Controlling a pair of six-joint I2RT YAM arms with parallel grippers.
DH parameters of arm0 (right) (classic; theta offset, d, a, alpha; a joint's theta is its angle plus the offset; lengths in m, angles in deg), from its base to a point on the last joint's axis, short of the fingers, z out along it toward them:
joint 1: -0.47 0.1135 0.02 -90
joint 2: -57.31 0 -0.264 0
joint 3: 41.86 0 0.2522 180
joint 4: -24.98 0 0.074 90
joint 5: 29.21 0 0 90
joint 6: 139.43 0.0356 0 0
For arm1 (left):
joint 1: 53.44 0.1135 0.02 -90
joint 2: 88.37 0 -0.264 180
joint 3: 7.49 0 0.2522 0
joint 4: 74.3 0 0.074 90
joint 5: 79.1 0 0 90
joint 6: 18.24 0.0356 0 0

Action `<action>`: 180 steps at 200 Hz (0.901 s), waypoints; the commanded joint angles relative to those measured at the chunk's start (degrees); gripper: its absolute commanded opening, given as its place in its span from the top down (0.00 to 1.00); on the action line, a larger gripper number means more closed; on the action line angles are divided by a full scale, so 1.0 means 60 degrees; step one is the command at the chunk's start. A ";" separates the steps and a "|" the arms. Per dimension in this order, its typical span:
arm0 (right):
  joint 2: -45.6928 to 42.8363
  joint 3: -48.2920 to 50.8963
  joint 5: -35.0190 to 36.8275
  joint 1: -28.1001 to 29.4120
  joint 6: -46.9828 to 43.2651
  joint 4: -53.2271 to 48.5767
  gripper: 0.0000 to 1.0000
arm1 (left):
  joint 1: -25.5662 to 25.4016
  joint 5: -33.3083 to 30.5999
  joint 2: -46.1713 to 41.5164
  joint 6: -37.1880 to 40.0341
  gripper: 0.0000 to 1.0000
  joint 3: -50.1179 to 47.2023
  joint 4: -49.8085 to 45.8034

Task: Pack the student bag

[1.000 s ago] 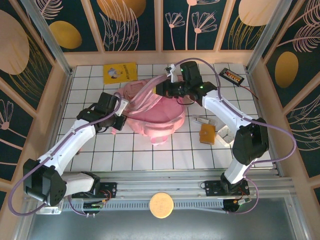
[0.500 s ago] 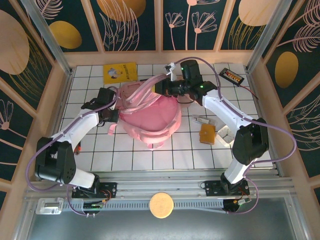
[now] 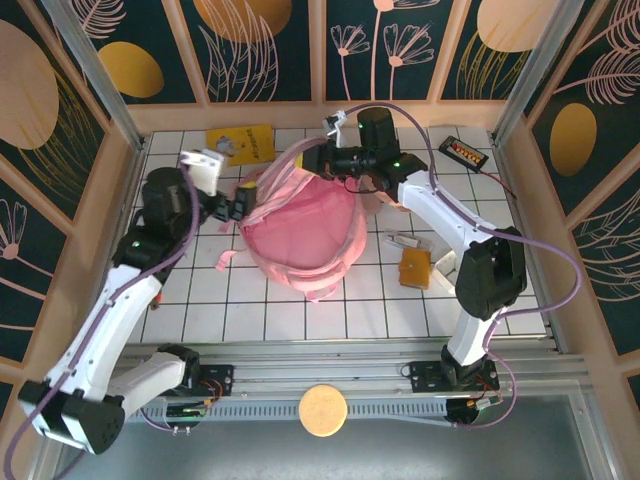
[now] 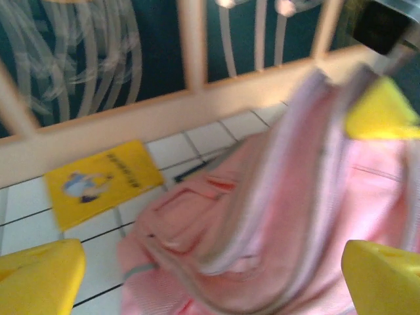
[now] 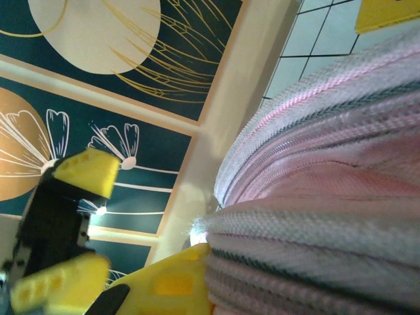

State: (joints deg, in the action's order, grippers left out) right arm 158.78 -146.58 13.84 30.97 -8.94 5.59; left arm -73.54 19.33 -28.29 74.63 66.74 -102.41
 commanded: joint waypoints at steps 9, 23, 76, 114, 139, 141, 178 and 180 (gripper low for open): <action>-0.0055 -0.0646 -0.0391 0.0262 0.0171 0.1128 1.00 | -0.0693 -0.0238 0.0571 0.0724 0.01 0.0026 0.0246; -0.0126 -0.0561 -0.0331 0.0203 -0.0192 0.0486 1.00 | -0.0680 -0.1283 0.0423 0.0251 0.01 -0.0160 0.0718; -0.2291 0.2295 0.1080 -0.0679 -0.2129 -0.2859 0.66 | -0.0246 -0.2421 0.1732 -0.1605 0.01 0.1151 -0.0893; -0.3421 0.3377 0.2238 -0.1444 -0.2671 -0.5220 0.15 | 0.0565 -0.1989 0.2455 -0.2831 0.02 0.1408 -0.1060; -0.4211 0.3409 0.3525 -0.2134 -0.2734 -0.6719 0.05 | 0.1104 -0.1714 0.2974 -0.3473 0.02 0.1703 -0.1256; -0.4270 0.3374 0.3649 -0.2215 -0.2735 -0.6788 0.04 | 0.1170 -0.1650 0.3049 -0.3549 0.02 0.1770 -0.1318; -0.4372 0.1913 0.5522 -0.3032 -0.2514 -0.7242 0.01 | 0.2254 -0.0612 0.4295 -0.4774 0.03 0.2608 -0.1952; -0.4303 0.1836 0.5500 -0.3025 -0.2489 -0.7138 0.01 | 0.2321 -0.0536 0.4357 -0.4823 0.03 0.2630 -0.1943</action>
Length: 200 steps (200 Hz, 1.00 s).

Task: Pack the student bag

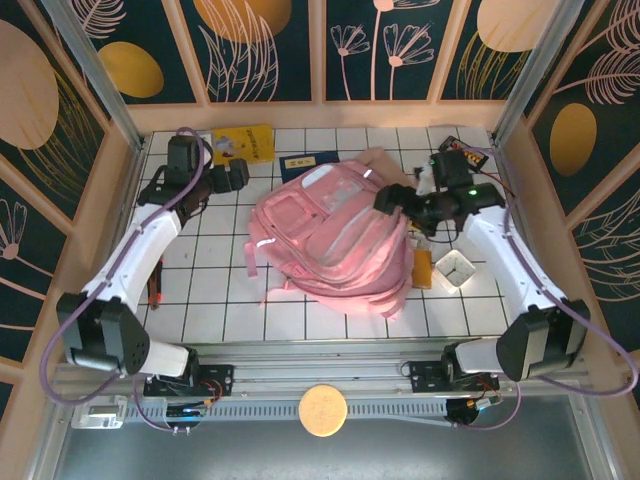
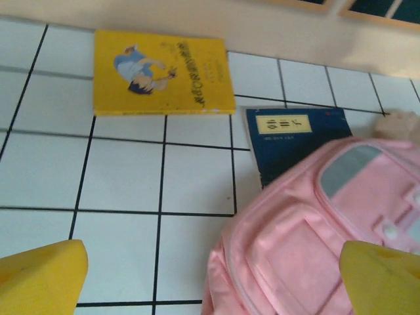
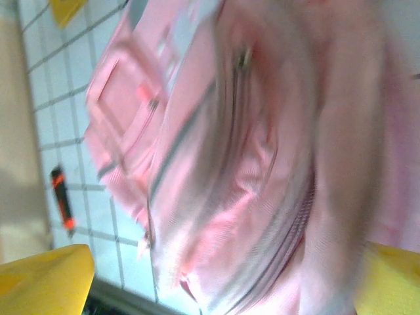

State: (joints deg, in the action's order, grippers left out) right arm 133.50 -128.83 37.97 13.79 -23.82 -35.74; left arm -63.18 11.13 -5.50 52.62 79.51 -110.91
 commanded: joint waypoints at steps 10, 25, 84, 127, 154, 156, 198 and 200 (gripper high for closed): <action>0.0370 -0.1452 0.1105 -0.0155 0.0164 0.0359 0.01 | 0.0863 0.1062 0.0816 -0.1415 0.03 0.0656 -0.0456; 0.1420 -0.2124 0.0438 -0.0125 0.0344 0.1093 0.01 | 0.1273 0.1361 0.1256 -0.1694 0.03 0.0864 -0.0205; 0.7338 -0.6591 -0.2782 0.0535 0.0480 0.5285 0.01 | 0.1769 0.2949 0.4667 -0.1979 0.13 0.3175 0.0466; 1.1606 -1.1628 -0.3012 0.0430 0.0715 0.4508 0.02 | 0.0995 0.4318 0.7190 -0.2063 0.18 0.5280 0.0656; 1.1863 -1.0508 -0.2674 0.0121 0.1119 0.5757 0.03 | 0.0369 0.4805 0.8659 -0.2271 0.18 0.6631 0.0711; 1.1874 -1.0431 -0.2630 0.0101 0.1104 0.5789 0.03 | 0.0343 0.4809 0.8751 -0.2285 0.18 0.6702 0.0705; 1.2640 -1.0517 -0.2536 0.0062 0.0463 0.5066 0.03 | -0.0181 0.4784 1.0024 -0.2334 0.18 0.7892 0.0390; 1.2673 -1.0518 -0.2559 0.0075 0.0434 0.5020 0.03 | -0.0201 0.4752 1.0077 -0.2315 0.18 0.7962 0.0339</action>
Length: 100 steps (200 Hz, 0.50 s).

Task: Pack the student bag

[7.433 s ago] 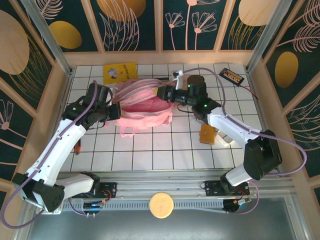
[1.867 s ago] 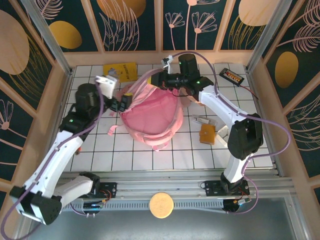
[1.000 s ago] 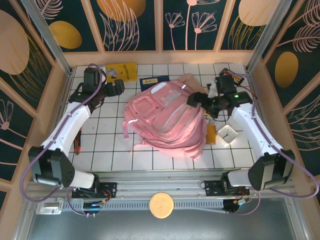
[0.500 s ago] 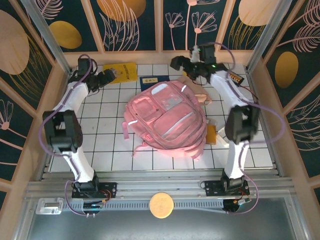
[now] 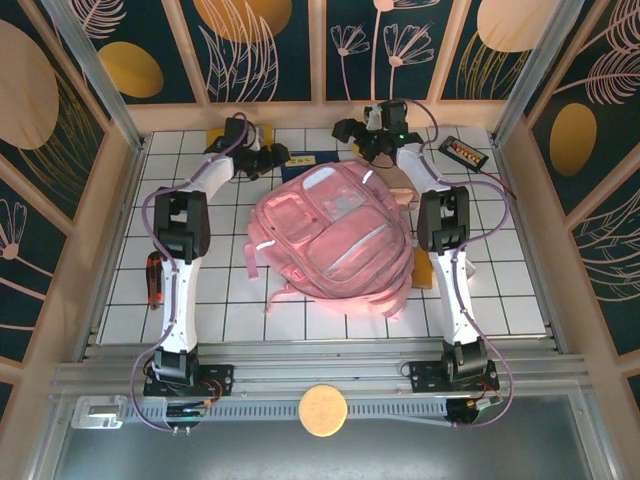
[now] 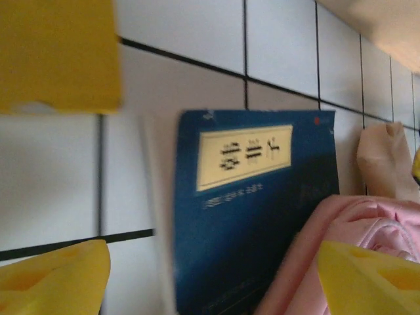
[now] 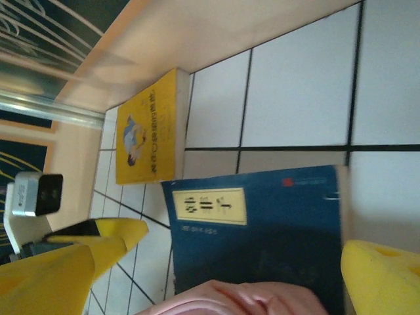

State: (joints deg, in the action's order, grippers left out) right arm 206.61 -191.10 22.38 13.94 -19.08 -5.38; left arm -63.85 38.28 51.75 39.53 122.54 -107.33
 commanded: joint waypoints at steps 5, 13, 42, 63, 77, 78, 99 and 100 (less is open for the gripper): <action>0.0564 -0.0139 0.0005 0.0073 -0.0445 -0.0104 0.03 | -0.0129 0.0079 0.0663 -0.0067 0.18 0.0990 -0.0470; 0.0690 -0.0140 -0.0024 0.0130 -0.0577 -0.0211 0.03 | -0.0188 -0.0196 0.0881 0.0060 0.18 0.1371 -0.0839; 0.1013 -0.0133 -0.0223 0.0406 -0.0899 -0.0480 0.03 | -0.0260 -0.1485 0.1674 0.0543 0.18 0.3010 -0.2398; 0.1045 0.0151 -0.0381 0.0589 -0.1051 -0.0562 0.04 | -0.0281 -0.1554 0.2108 0.0600 0.20 0.3774 -0.2771; 0.1081 0.0331 -0.0543 0.0676 -0.1048 -0.0529 0.07 | -0.0315 -0.1333 0.2429 0.0537 0.24 0.4165 -0.2845; 0.1085 0.0330 -0.0557 0.0680 -0.1061 -0.0537 0.07 | -0.0330 -0.1315 0.2444 0.0530 0.24 0.4208 -0.2849; 0.1148 0.0467 -0.0717 0.0754 -0.1127 -0.0558 0.11 | -0.0488 -0.0975 0.3008 0.0552 0.30 0.5088 -0.3189; 0.1140 0.0471 -0.0724 0.0756 -0.1129 -0.0558 0.11 | -0.0497 -0.0967 0.3048 0.0559 0.30 0.5123 -0.3211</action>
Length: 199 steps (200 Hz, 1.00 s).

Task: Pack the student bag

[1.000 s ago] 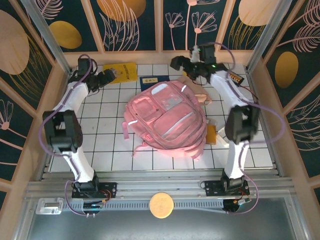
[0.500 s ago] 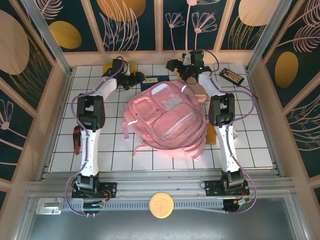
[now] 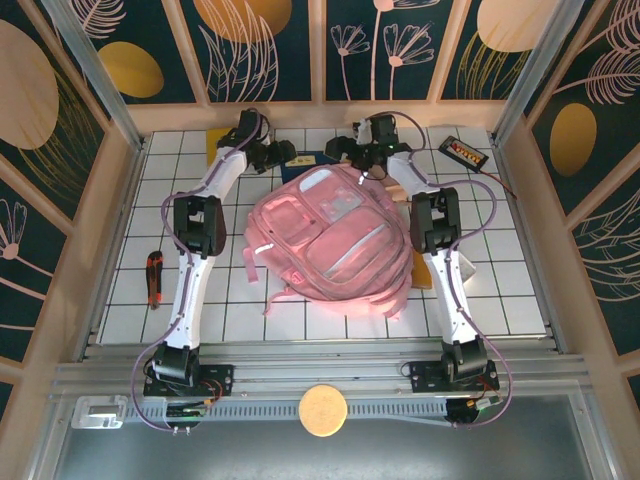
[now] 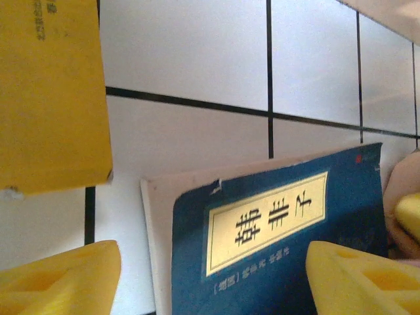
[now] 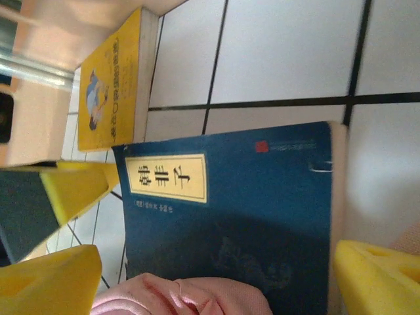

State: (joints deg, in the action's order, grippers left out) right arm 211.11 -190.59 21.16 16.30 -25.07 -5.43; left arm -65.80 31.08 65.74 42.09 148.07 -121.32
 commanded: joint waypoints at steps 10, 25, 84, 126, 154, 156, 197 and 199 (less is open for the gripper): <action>0.0385 0.0419 -0.0556 0.0376 -0.0143 -0.0552 0.12 | -0.0259 0.0367 0.0967 0.0165 0.33 0.1298 -0.1006; 0.0383 0.0449 -0.0599 0.0373 -0.0149 -0.0561 0.14 | -0.0356 0.0432 0.1284 0.0141 0.38 0.1819 -0.1287; 0.0202 0.0604 -0.0718 0.0445 -0.0192 -0.0465 0.17 | -0.0380 0.0346 0.1738 0.0200 1.00 0.3139 -0.2215; -0.0878 0.1773 -0.0536 0.0409 0.0226 0.0754 0.14 | -0.0337 -0.0163 0.1681 0.0658 1.00 0.4709 -0.3324; -0.2425 0.3452 -0.0488 0.0280 0.1091 0.2719 0.01 | -0.0154 0.0092 0.0771 0.0531 1.00 0.5083 -0.3205; -0.2516 0.3497 -0.0477 0.0269 0.1117 0.2782 0.01 | -0.0152 0.0129 0.0698 0.0516 1.00 0.5083 -0.3177; -0.3928 0.4458 -0.0773 0.0133 0.1141 0.2781 0.01 | -0.0027 0.1110 -0.0459 0.0060 1.00 0.5093 -0.2796; -0.4013 0.4550 -0.0783 0.0138 0.1130 0.2801 0.01 | -0.0026 0.1142 -0.0510 0.0054 1.00 0.5100 -0.2801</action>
State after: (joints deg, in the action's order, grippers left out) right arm 194.85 -166.79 19.15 17.07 -20.02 8.69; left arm -66.56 32.99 70.89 44.69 175.59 -139.28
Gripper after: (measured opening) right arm 0.991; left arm 0.046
